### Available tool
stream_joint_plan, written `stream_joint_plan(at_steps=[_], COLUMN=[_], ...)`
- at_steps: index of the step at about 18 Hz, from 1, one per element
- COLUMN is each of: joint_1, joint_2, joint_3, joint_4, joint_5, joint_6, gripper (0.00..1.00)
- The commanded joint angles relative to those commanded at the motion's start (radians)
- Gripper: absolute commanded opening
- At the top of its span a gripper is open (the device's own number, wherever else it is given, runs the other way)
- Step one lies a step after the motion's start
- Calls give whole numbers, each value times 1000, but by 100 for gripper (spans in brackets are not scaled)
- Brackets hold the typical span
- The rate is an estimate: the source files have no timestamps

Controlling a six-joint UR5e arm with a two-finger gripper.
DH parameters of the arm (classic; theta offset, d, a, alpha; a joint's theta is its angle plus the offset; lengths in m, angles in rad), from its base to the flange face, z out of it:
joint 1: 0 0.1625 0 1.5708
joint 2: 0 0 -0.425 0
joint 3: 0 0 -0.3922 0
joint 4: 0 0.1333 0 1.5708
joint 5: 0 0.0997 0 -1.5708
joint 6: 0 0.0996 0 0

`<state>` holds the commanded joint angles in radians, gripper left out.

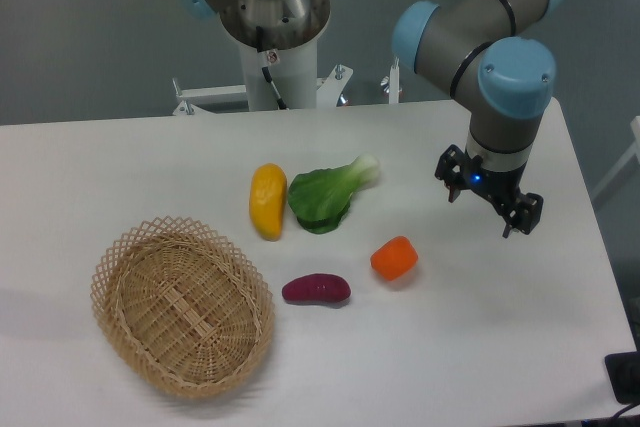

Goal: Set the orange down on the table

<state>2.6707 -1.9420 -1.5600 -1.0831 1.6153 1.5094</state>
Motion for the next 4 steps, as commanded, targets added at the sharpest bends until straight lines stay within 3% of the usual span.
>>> stream_joint_plan(at_steps=[4], joint_1=[0], joint_2=[0], joint_3=[-6], joint_4=[2], joint_5=[-3], joint_6=[0], gripper=[100])
